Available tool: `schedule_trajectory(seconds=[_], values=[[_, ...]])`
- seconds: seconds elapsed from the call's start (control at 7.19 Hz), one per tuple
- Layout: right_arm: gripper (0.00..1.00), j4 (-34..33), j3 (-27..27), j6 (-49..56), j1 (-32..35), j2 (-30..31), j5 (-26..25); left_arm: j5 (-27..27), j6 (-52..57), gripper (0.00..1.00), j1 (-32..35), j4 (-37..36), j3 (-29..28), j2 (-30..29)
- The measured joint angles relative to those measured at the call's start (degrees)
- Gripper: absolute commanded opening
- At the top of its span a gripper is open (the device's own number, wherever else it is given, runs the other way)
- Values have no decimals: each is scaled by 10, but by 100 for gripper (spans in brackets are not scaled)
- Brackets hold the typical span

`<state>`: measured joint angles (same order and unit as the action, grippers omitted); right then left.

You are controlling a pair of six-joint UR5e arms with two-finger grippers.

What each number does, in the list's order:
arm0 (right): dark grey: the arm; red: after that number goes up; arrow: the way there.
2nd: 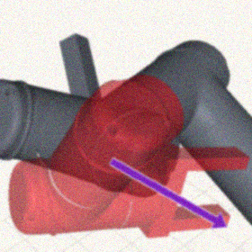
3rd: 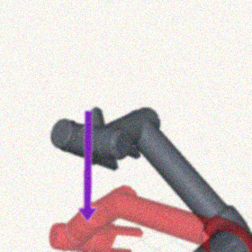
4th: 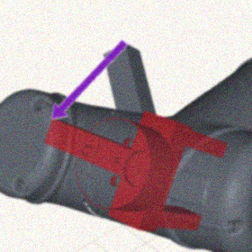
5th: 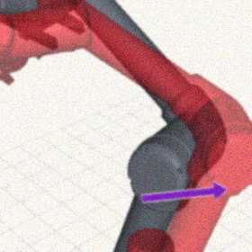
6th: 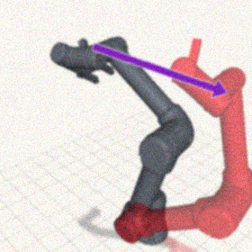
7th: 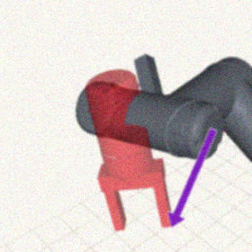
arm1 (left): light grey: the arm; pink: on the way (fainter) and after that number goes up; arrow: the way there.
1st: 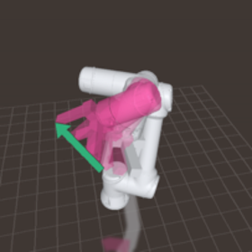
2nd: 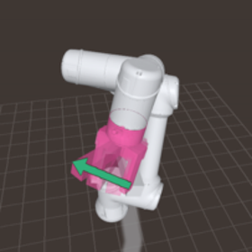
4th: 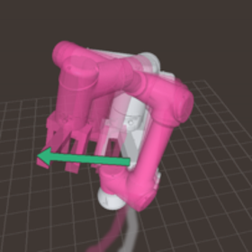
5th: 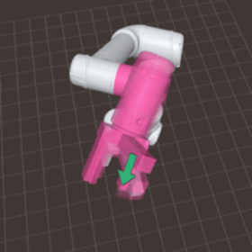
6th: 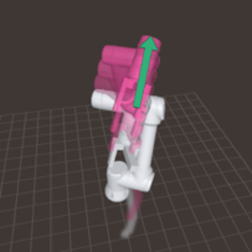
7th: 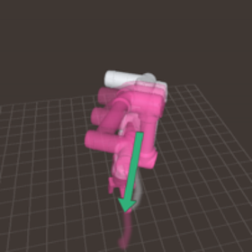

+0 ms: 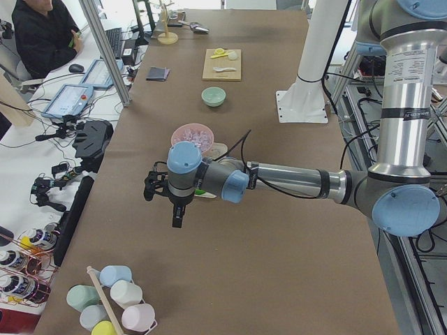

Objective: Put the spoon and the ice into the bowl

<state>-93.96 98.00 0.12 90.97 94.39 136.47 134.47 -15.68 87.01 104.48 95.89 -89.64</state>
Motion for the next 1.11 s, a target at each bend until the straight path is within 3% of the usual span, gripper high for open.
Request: schedule_trajectory(seconds=[0.56, 1.11], values=[[100, 0, 1, 0, 0, -1, 0, 0, -1, 98, -3, 0, 8, -7], [100, 0, 12, -2, 0, -3, 1, 0, -37, 98, -53, 17, 42, -53]])
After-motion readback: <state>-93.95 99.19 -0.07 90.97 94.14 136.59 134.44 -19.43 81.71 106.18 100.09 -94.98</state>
